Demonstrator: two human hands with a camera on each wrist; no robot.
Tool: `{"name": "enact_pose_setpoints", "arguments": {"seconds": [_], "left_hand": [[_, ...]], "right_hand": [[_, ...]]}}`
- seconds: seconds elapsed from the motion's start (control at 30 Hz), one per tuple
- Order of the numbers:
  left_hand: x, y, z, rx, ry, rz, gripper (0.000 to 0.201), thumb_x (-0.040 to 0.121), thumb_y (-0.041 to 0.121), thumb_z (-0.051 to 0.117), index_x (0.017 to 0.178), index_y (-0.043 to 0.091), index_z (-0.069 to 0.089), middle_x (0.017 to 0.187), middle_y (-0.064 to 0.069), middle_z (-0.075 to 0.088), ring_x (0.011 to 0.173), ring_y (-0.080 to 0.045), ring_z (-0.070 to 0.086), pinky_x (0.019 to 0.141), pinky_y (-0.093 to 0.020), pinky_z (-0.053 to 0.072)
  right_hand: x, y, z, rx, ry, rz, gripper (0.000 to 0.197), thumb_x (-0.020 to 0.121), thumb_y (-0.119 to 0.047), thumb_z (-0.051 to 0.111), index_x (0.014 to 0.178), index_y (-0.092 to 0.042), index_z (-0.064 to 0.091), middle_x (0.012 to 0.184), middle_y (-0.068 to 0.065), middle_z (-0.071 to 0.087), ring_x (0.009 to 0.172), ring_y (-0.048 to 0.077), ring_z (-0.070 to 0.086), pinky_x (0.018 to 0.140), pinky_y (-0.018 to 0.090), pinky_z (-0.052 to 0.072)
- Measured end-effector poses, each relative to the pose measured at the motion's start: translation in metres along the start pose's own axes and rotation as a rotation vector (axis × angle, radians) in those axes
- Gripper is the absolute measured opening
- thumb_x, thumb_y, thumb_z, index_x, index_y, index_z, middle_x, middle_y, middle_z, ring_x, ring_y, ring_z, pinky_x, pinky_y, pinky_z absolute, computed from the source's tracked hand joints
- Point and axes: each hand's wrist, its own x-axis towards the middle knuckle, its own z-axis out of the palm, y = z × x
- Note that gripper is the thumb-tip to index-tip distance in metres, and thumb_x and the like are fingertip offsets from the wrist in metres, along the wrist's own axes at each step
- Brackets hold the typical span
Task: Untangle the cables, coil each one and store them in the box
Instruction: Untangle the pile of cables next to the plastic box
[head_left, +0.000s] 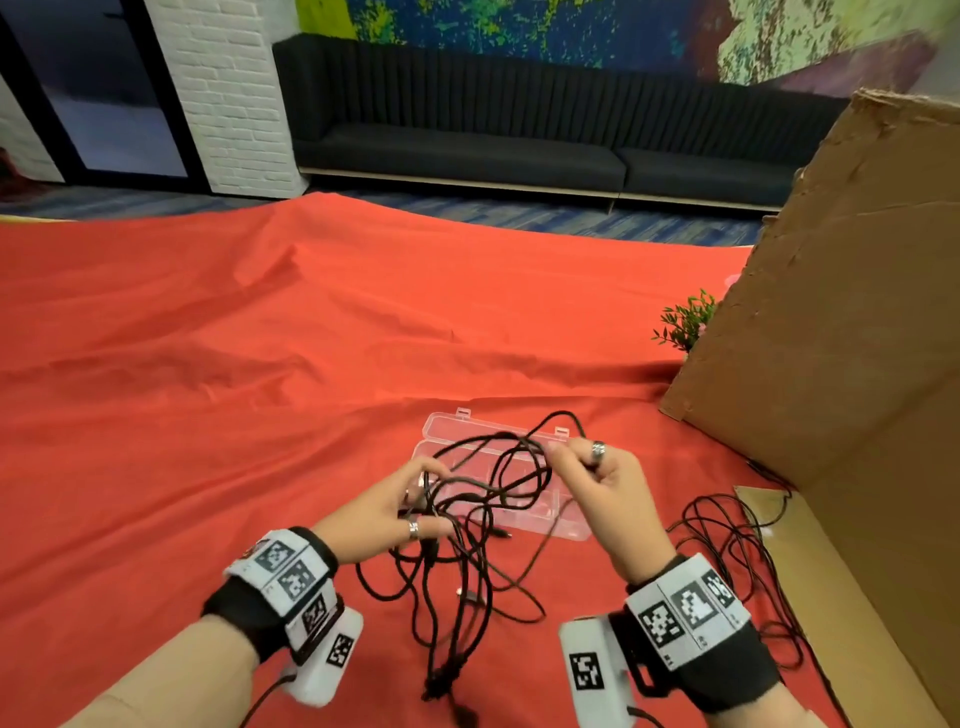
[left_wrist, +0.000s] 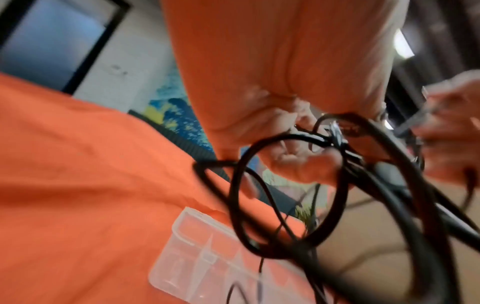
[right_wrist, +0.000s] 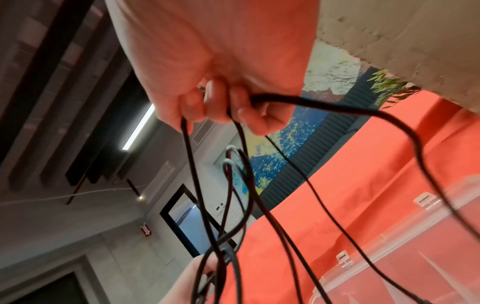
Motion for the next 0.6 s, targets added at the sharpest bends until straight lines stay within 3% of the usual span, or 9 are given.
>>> {"name": "enact_pose_setpoints", "arguments": {"seconds": [0.07, 0.13, 0.2, 0.27, 0.37, 0.47, 0.53, 0.6], "left_hand": [[0.001, -0.002, -0.005, -0.129, 0.106, 0.019, 0.040, 0.070, 0.044, 0.069, 0.104, 0.038, 0.049, 0.060, 0.009, 0.045, 0.053, -0.004, 0.043, 0.055, -0.015, 0.036], [0.004, -0.005, -0.009, -0.235, 0.199, 0.015, 0.020, 0.084, 0.027, 0.067, 0.100, 0.023, 0.056, 0.059, 0.009, 0.050, 0.056, -0.006, 0.046, 0.058, -0.018, 0.038], [0.006, -0.010, -0.011, -0.291, 0.251, -0.017, 0.006, 0.089, 0.017, 0.058, 0.087, 0.012, 0.055, 0.059, 0.007, 0.052, 0.050, -0.008, 0.041, 0.055, -0.021, 0.036], [0.006, -0.017, -0.012, -0.325, 0.285, -0.080, 0.013, 0.092, 0.017, 0.053, 0.082, 0.010, 0.051, 0.058, 0.006, 0.054, 0.047, -0.009, 0.038, 0.050, -0.018, 0.034], [-0.001, -0.027, -0.014, -0.432, 0.356, -0.190, 0.016, 0.096, 0.016, 0.045, 0.081, 0.011, 0.047, 0.058, -0.001, 0.055, 0.046, -0.009, 0.045, 0.048, -0.015, 0.039], [-0.006, -0.039, -0.014, -0.527, 0.388, -0.296, 0.022, 0.098, 0.021, 0.042, 0.077, 0.014, 0.041, 0.059, 0.000, 0.047, 0.049, -0.010, 0.045, 0.057, -0.023, 0.044], [-0.009, -0.048, -0.017, -0.576, 0.436, -0.391, 0.027, 0.097, 0.026, 0.044, 0.072, 0.017, 0.038, 0.059, 0.001, 0.046, 0.052, -0.012, 0.048, 0.060, -0.028, 0.048], [-0.013, -0.059, -0.021, -0.680, 0.491, -0.445, 0.029, 0.095, 0.028, 0.049, 0.070, 0.017, 0.039, 0.058, 0.001, 0.045, 0.050, -0.012, 0.050, 0.058, -0.033, 0.053]], "right_hand": [[0.001, 0.004, -0.006, 0.024, 0.109, 0.010, 0.052, 0.082, -0.005, 0.060, 0.050, -0.020, 0.021, 0.053, -0.007, 0.018, 0.053, 0.008, 0.018, 0.052, 0.024, 0.017], [0.000, 0.007, -0.008, 0.058, 0.195, 0.022, 0.041, 0.072, -0.011, 0.055, 0.050, -0.014, 0.020, 0.056, 0.002, 0.019, 0.057, 0.013, 0.021, 0.055, 0.027, 0.020], [-0.002, 0.008, -0.008, 0.088, 0.263, 0.024, 0.037, 0.068, -0.014, 0.052, 0.047, -0.016, 0.021, 0.052, -0.002, 0.023, 0.059, 0.017, 0.024, 0.062, 0.028, 0.030], [-0.002, 0.009, -0.010, 0.117, 0.322, 0.021, 0.037, 0.069, -0.012, 0.052, 0.044, -0.022, 0.026, 0.045, -0.009, 0.028, 0.058, 0.018, 0.029, 0.073, 0.032, 0.040], [0.002, 0.009, -0.019, 0.197, 0.423, 0.049, 0.051, 0.078, 0.004, 0.053, 0.037, -0.022, 0.036, 0.046, -0.012, 0.035, 0.060, 0.021, 0.044, 0.066, 0.033, 0.044], [0.003, 0.002, -0.024, 0.227, 0.439, 0.037, 0.063, 0.085, 0.011, 0.046, 0.035, -0.027, 0.053, 0.057, -0.008, 0.036, 0.075, 0.028, 0.051, 0.068, 0.040, 0.055], [0.003, -0.001, -0.024, 0.274, 0.445, 0.040, 0.065, 0.087, 0.010, 0.044, 0.035, -0.028, 0.052, 0.059, -0.008, 0.037, 0.076, 0.027, 0.062, 0.065, 0.035, 0.056], [0.005, -0.003, -0.023, 0.370, 0.464, 0.047, 0.063, 0.089, 0.010, 0.042, 0.037, -0.025, 0.042, 0.051, -0.013, 0.036, 0.063, 0.019, 0.068, 0.063, 0.032, 0.056]]}}
